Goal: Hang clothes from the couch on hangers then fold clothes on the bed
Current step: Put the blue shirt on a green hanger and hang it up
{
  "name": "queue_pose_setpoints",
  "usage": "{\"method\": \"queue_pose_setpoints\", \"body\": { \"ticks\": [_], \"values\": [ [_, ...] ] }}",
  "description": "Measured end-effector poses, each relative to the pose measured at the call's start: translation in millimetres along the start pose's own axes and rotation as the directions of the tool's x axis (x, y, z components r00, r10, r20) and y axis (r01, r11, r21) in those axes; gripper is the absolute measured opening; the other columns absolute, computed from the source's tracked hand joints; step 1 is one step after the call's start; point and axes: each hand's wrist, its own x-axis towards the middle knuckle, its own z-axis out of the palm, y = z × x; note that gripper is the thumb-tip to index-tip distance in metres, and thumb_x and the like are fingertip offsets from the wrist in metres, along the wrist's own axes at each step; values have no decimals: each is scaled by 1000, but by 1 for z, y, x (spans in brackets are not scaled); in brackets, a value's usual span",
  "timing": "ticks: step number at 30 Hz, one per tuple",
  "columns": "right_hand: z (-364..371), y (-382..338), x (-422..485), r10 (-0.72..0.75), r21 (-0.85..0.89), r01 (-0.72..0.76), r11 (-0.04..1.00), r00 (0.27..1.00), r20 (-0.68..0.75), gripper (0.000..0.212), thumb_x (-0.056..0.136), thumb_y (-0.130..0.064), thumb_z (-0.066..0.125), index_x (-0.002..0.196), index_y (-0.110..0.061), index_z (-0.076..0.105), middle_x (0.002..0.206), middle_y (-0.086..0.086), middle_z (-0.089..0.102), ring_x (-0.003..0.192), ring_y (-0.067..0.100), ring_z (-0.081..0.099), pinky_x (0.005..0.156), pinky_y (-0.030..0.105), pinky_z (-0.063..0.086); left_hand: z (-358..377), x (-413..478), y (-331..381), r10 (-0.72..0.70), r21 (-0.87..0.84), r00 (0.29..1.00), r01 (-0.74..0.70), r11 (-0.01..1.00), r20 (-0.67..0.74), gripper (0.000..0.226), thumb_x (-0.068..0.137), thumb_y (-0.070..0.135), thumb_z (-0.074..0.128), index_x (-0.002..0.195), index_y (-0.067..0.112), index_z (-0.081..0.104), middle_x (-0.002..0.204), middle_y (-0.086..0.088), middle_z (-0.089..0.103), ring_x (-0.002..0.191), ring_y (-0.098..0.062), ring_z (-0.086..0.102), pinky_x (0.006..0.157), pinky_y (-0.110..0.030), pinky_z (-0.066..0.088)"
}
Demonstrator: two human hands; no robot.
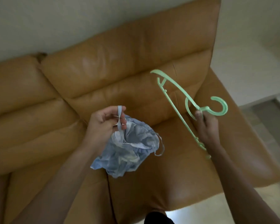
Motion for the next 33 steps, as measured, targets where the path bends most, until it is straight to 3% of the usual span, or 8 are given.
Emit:
{"method": "queue_pose_setpoints", "body": {
  "ticks": [4,7,12,16,22,24,29,33],
  "values": [
    [-31,-93,15,-288,-78,293,953,955,78,44,105,-44,38,68,-20,42,59,-4,43,53,16,42,51,40,33,-39,-24,44,80,15,996,-79,997,-50,35,93,-18,50,114,1,70,93,-16,69,75,-18,71,65,-23,57],
    [-44,-150,13,-444,-62,454,889,887,129,49,103,-45,37,68,-13,49,59,2,47,54,19,45,53,40,35,-66,-49,73,131,-64,989,-136,989,-69,29,94,-11,60,116,3,70,97,-15,69,78,-19,73,66,-24,58],
    [-47,-225,7,-590,12,598,802,787,180,56,103,-48,37,66,-8,51,57,4,48,58,19,47,52,27,30,-102,-87,107,201,-138,974,-214,967,-99,23,91,-2,68,111,8,72,93,-11,72,72,-18,72,63,-25,59],
    [-42,-264,3,-657,42,663,747,728,197,65,103,-57,34,66,-6,52,56,6,47,54,20,46,51,35,34,-122,-106,121,235,-114,968,-245,963,-90,26,93,-1,65,113,15,71,81,-7,73,68,-17,70,63,-25,58],
    [-39,-301,0,-726,35,732,681,668,164,67,103,-61,34,62,-9,47,54,2,45,52,20,44,50,38,33,-157,-123,136,334,-4,937,-336,942,-103,14,96,1,62,107,0,71,92,-29,69,77,-34,66,65,-32,59],
    [-35,-312,-4,-740,43,746,664,648,178,62,103,-59,35,61,-14,45,55,-6,42,52,17,42,49,35,31,-162,-127,141,357,48,929,-354,934,-100,13,93,-2,66,102,4,73,90,-27,69,74,-34,67,63,-33,60],
    [-28,-335,-9,-742,77,742,666,647,176,56,102,-58,35,63,-20,43,60,5,44,53,20,42,51,34,30,-186,-136,159,400,335,917,-374,865,-8,20,82,8,81,99,11,72,87,-5,74,76,-18,71,66,-28,57],
    [-23,-347,-9,-743,35,757,653,630,227,51,102,-52,37,61,-22,41,54,-1,42,49,18,40,51,44,33,-195,-143,174,496,767,865,-368,526,75,23,86,27,74,108,24,68,98,11,67,85,-7,63,69,-24,46]
  ]
}}
